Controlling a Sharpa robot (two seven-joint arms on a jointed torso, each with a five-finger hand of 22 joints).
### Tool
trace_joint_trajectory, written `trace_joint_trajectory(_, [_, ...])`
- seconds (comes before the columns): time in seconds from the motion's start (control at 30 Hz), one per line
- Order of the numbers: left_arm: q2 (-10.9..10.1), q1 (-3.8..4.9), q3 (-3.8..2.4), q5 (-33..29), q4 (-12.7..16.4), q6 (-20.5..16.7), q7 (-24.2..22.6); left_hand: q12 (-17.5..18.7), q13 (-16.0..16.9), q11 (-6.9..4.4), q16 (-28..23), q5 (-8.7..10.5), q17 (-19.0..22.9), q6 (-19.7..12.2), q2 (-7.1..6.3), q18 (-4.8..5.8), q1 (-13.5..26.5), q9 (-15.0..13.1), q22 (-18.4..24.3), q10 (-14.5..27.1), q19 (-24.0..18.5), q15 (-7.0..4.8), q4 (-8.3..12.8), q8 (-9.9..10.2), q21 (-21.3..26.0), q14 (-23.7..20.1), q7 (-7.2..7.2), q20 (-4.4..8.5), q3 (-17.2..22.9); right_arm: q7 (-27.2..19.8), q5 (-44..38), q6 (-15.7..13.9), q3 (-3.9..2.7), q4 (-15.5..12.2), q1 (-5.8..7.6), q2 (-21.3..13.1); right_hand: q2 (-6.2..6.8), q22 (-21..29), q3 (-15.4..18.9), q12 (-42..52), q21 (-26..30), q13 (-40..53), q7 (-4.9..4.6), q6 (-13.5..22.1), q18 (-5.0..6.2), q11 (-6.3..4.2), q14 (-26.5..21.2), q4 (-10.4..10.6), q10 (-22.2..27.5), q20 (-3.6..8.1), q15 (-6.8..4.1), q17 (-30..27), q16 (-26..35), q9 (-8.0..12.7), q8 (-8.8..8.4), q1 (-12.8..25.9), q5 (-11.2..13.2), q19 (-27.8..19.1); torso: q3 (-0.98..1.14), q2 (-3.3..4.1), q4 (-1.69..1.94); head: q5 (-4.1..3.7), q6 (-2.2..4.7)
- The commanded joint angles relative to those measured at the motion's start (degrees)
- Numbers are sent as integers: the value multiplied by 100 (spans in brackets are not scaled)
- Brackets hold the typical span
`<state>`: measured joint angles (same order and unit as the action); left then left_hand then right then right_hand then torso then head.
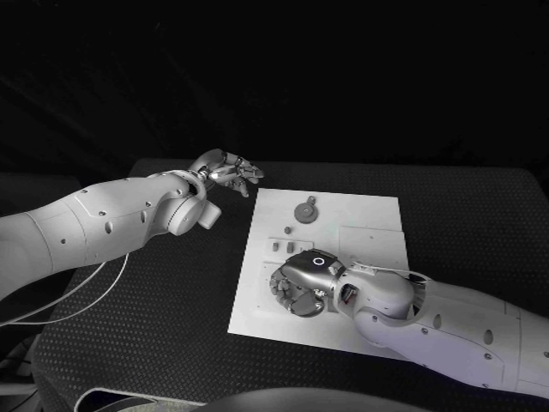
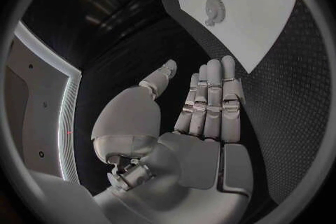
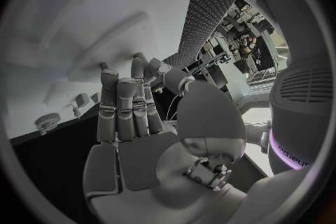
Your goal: Assemble the parts on the task board
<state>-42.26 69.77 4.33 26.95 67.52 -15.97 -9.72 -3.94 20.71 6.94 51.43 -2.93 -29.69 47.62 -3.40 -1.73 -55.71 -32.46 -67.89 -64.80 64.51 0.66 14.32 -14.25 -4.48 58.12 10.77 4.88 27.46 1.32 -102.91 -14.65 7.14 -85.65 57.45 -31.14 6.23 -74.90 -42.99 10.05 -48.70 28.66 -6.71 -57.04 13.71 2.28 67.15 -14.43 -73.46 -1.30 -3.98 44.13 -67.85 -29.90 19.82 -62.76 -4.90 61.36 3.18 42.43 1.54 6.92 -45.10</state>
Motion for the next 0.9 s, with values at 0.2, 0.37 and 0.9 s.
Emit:
trace_joint_trajectory(0.2, [1,9,-4,-32,12,67,-38,-5,6,-5,-26,-19,-8,-17,9,-62,15,1,3,32,46,9,0,-38,19,30,18,2,-45,56,129,33,36,34,-36,-23,288,-101,374,-158,23,-9,-144,313,129,83,-79,-43,237,-14,78,12,46,-156,-197,217,42,-76,2,2,4,-5,-4])
trace_joint_trajectory(0.37, [-1,9,-4,-32,14,75,-34,-4,6,-4,-27,-19,-9,-19,9,-62,15,1,3,34,46,9,0,-38,20,29,18,2,-45,52,181,-35,36,30,-36,-27,333,-97,415,-269,44,-69,-186,399,129,145,-116,-41,360,-28,138,22,57,-149,-250,195,38,-107,1,1,2,-7,0])
trace_joint_trajectory(0.9, [-3,9,-4,-32,1,84,-25,-1,7,-2,-31,-19,-13,-25,9,-62,18,4,2,42,46,11,-3,-38,24,29,20,2,-47,51,235,-370,36,-27,-34,-93,426,-96,441,-373,70,-131,-236,510,129,202,-173,-13,464,-51,192,38,65,-139,-315,158,36,-144,2,0,3,-17,1])
